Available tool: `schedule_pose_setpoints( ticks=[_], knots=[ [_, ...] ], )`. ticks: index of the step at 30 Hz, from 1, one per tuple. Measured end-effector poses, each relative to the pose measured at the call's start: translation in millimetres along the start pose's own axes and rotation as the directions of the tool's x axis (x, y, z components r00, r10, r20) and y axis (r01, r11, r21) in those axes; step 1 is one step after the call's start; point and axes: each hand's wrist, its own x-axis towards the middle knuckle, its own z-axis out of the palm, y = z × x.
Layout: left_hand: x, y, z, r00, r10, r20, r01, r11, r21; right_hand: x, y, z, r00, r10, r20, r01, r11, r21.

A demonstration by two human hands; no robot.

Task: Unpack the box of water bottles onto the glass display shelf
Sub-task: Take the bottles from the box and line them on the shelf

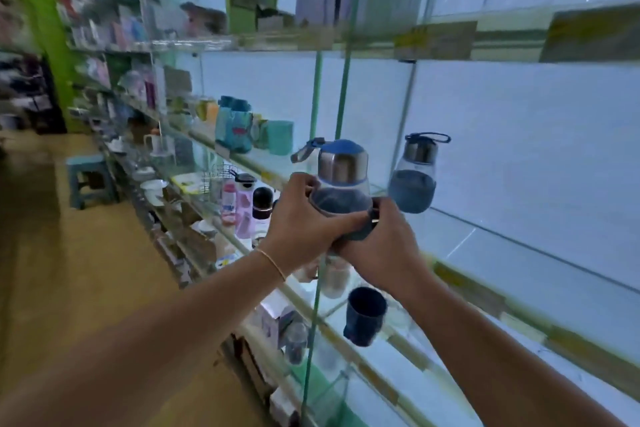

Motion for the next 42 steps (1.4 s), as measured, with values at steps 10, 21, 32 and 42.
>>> schedule_pose_setpoints(
  ticks=[10, 21, 32, 42],
  knots=[
    [30, 53, 121, 0.976, 0.066, 0.206, -0.061, 0.998, -0.031, 20, 43, -116, 0.981, 0.107, -0.161, -0.124, 0.987, -0.099],
    [46, 36, 206, 0.942, -0.029, 0.334, 0.008, 0.998, 0.064, 54, 102, -147, 0.953, 0.27, -0.138, -0.297, 0.923, -0.246],
    [73, 31, 228, 0.913, -0.02, 0.408, -0.054, 0.984, 0.169, 94, 126, -153, 0.949, 0.293, -0.116, -0.315, 0.86, -0.403],
    [84, 21, 234, 0.911, 0.003, 0.413, -0.086, 0.979, 0.184, 105, 139, -149, 0.967, 0.225, -0.121, -0.256, 0.857, -0.448]
  ],
)
